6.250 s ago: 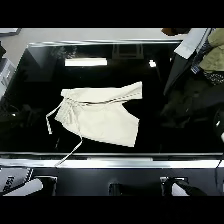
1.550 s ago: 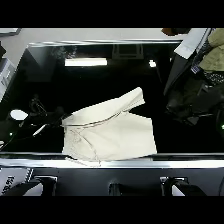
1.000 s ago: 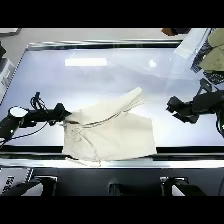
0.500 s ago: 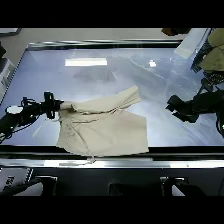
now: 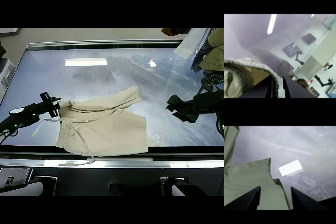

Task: Fold the clothes and pants, and hang the long-sleeved shirts on hangers.

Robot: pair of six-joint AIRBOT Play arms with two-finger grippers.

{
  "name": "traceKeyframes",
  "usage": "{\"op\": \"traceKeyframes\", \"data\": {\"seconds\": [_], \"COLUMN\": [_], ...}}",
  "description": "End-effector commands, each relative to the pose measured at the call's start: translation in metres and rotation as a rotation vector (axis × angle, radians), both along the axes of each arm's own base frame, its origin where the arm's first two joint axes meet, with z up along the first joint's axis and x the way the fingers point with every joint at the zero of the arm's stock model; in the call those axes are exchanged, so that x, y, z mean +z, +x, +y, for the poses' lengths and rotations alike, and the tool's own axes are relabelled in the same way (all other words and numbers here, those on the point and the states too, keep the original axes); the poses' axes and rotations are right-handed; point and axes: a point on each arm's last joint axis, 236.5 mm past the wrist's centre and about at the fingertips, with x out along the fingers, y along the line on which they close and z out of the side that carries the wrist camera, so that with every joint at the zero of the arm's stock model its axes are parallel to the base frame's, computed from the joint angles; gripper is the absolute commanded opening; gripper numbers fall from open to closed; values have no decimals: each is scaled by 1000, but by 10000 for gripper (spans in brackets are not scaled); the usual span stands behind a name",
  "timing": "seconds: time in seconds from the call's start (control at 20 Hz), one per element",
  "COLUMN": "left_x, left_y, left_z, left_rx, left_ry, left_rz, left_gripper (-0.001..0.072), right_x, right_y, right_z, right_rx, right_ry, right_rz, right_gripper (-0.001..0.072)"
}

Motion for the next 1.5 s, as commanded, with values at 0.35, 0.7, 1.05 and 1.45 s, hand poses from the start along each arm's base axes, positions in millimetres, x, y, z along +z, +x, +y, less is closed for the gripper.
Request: {"op": "traceKeyframes", "data": {"seconds": [0.35, 0.7, 1.05, 1.45], "left_x": [35, 41, 36, 20], "left_y": [-15, -21, -23, -28], "left_z": [49, 35, 32, 4], "left_rx": [-261, -364, -423, -539], "left_ry": [285, 320, 390, 437], "left_rz": [-270, -334, -352, -335], "left_gripper": [206, 288, 303, 304], "right_x": [-16, -65, -122, -113], "right_y": [112, 206, 212, 209], "right_z": [68, 107, 127, 138], "right_rx": [-7, 125, 183, 220], "right_ry": [401, 325, 298, 289], "right_rz": [-234, -311, -224, -237], "right_gripper": [505, 506, 505, 75]}}
